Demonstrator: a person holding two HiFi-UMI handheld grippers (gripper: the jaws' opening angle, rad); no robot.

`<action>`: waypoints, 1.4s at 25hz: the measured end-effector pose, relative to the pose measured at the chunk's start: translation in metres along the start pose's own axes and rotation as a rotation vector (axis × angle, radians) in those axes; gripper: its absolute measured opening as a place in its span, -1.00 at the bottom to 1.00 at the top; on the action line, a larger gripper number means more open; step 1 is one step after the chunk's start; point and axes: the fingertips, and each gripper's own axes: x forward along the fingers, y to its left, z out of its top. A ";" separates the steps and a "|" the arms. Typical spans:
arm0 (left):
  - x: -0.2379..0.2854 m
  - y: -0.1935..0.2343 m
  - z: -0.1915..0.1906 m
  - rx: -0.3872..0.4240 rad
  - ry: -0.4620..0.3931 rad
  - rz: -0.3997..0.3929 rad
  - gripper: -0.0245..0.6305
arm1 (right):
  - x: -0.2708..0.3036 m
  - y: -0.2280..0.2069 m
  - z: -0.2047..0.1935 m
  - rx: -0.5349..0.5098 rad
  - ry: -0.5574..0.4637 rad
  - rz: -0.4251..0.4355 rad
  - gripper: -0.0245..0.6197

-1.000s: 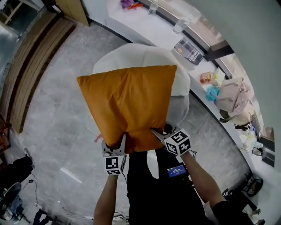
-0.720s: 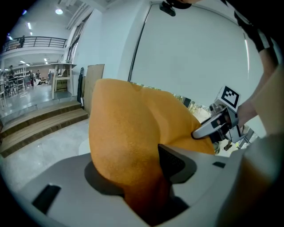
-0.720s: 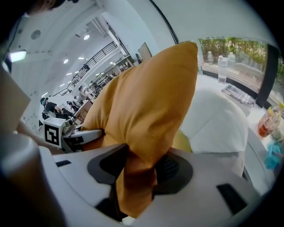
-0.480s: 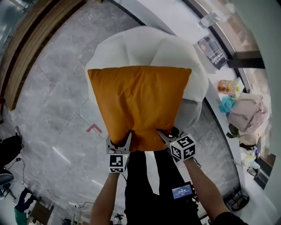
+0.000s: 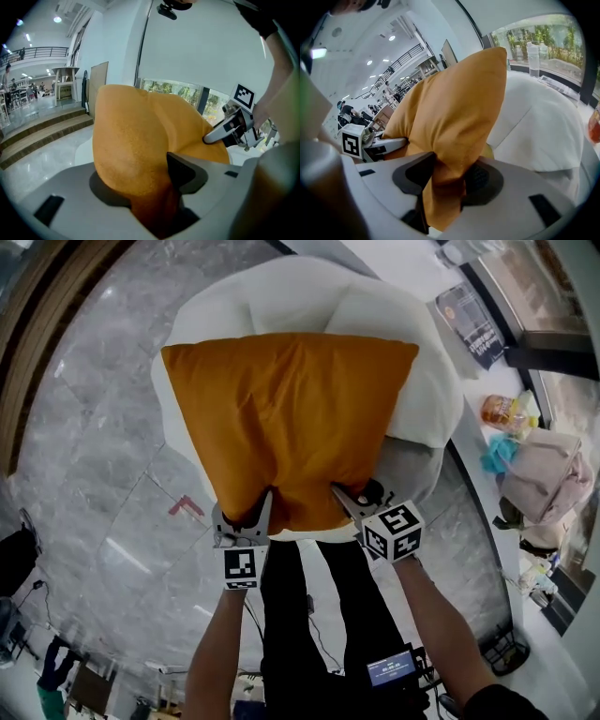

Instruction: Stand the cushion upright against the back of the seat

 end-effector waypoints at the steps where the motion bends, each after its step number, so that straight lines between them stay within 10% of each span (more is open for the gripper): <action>1: 0.007 0.005 0.006 0.019 -0.013 0.005 -0.16 | 0.005 -0.004 0.008 -0.008 -0.022 0.002 -0.31; 16: 0.120 0.112 0.091 0.166 -0.315 0.167 -0.16 | 0.106 -0.058 0.168 -0.278 -0.352 -0.038 -0.32; 35: 0.191 0.167 0.110 0.215 -0.412 0.203 -0.15 | 0.166 -0.087 0.226 -0.359 -0.479 -0.177 -0.38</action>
